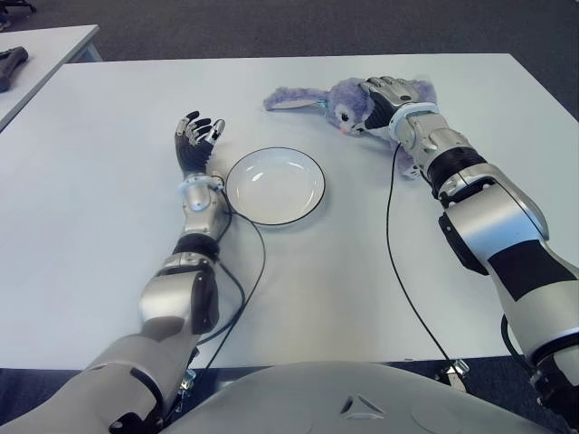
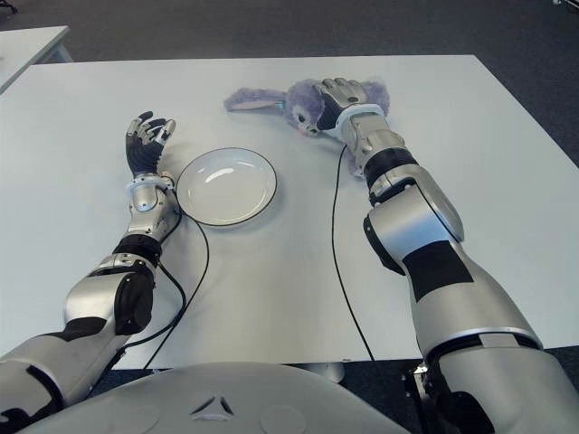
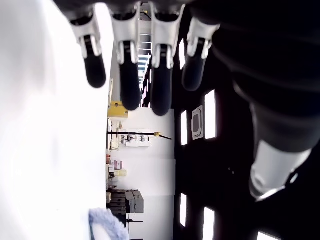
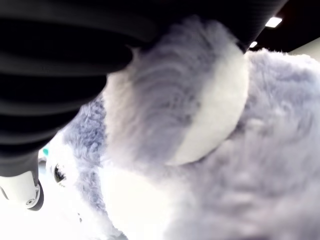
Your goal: Put the doll into the plate.
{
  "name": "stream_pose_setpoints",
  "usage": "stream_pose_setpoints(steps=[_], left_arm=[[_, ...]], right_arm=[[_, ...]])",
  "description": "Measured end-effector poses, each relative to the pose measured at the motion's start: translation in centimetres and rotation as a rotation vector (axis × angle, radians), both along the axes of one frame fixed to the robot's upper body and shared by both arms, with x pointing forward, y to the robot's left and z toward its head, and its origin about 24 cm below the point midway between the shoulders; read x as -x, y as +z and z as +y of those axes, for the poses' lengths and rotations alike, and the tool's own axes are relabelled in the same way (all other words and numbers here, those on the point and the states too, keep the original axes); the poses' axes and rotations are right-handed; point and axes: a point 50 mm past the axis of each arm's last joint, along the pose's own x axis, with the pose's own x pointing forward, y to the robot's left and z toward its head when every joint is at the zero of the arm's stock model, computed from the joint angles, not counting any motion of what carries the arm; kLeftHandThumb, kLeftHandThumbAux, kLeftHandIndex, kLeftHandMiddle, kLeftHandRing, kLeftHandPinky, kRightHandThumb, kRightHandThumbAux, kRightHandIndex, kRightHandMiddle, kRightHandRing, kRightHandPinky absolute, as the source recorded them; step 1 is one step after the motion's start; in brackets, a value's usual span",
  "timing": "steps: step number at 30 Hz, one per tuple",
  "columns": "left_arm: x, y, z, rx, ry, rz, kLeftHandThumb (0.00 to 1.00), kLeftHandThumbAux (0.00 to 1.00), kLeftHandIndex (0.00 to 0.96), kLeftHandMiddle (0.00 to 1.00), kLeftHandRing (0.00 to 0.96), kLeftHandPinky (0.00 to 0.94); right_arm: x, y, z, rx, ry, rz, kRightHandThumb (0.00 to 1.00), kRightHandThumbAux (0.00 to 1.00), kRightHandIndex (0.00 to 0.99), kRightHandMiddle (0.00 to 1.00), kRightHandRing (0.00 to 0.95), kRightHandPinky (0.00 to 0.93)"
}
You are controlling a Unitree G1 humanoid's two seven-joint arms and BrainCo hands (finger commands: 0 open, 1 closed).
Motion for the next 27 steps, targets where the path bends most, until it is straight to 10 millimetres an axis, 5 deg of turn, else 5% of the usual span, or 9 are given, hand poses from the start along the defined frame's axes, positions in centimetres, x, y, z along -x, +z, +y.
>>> stream_pose_setpoints(steps=[15, 18, 20, 22, 27], left_arm=[[0.0, 0.0, 0.1, -0.003, 0.002, 0.001, 0.000, 0.692, 0.211, 0.323, 0.295, 0.221], [0.0, 0.0, 0.2, -0.005, 0.003, 0.002, 0.000, 0.679, 0.205, 0.316, 0.289, 0.219], [0.1, 0.0, 0.3, -0.006, 0.004, 0.002, 0.000, 0.677, 0.205, 0.316, 0.288, 0.219], [0.1, 0.0, 0.3, -0.006, 0.004, 0.002, 0.000, 0.660, 0.201, 0.309, 0.280, 0.215], [0.1, 0.0, 0.3, -0.008, 0.003, 0.003, 0.000, 0.659, 0.200, 0.312, 0.284, 0.225]], right_arm=[[0.3, -1.0, 0.0, -0.014, -0.053, -0.052, 0.247, 0.497, 0.000, 0.000, 0.000, 0.000], [0.3, -1.1, 0.3, -0.033, -0.058, -0.051, 0.274, 0.493, 0.000, 0.000, 0.004, 0.152], [0.3, -1.1, 0.5, -0.046, -0.061, -0.050, 0.277, 0.493, 0.000, 0.000, 0.005, 0.171], [0.3, -1.1, 0.6, -0.057, -0.064, -0.049, 0.298, 0.480, 0.000, 0.000, 0.109, 0.303], [0.3, -1.1, 0.8, -0.060, -0.060, -0.049, 0.301, 0.475, 0.000, 0.000, 0.195, 0.413]])
